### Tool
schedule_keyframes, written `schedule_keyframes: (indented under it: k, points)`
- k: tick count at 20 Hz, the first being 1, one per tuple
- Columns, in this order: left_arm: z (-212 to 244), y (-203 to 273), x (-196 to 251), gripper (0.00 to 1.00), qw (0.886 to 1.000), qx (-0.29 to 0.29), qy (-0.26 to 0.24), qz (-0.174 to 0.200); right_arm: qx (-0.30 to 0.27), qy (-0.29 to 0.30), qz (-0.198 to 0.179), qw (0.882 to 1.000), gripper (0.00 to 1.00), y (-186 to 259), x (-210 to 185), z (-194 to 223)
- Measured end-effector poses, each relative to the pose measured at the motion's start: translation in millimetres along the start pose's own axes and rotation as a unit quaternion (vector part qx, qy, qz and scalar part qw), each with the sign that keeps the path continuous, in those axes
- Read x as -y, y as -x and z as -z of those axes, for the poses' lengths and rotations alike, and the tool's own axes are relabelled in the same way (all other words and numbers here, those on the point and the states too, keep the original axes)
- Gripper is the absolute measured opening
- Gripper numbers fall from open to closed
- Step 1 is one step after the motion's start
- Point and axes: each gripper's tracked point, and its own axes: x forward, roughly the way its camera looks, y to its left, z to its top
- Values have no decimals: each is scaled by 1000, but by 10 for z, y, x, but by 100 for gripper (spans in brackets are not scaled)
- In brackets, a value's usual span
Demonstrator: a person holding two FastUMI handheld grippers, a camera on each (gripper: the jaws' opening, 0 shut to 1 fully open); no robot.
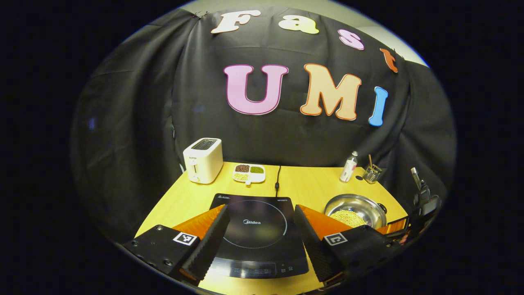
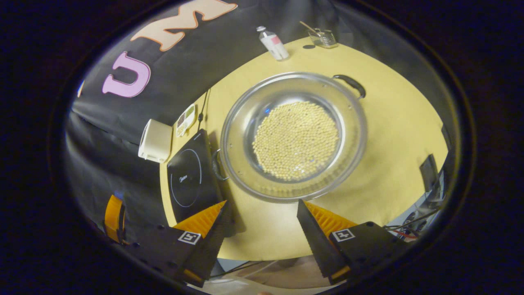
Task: First push the handle of the pot to place it horizontally, then grasp the pot with both hands and set it on the induction cooktop.
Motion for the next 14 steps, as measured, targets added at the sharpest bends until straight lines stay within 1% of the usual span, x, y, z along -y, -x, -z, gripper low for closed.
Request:
schedule_keyframes:
  k: [3, 8, 12, 14]
  points:
    - [151, -99, 237, 97, 999, -37, 3, 20, 15, 5, 12, 1000, 99, 180, 301, -256]
    - [443, -285, 642, 96, 991, -123, 12, 42, 17, 11, 9, 1000, 100, 302, 690, -804]
    - [742, -465, 985, 96, 976, -203, 44, 57, 3, 12, -2, 1000, 100, 210, 997, -1209]
    - [933, -603, 1094, 96, 965, -247, 67, 50, -14, 15, -3, 1000, 99, 108, 1135, -1369]
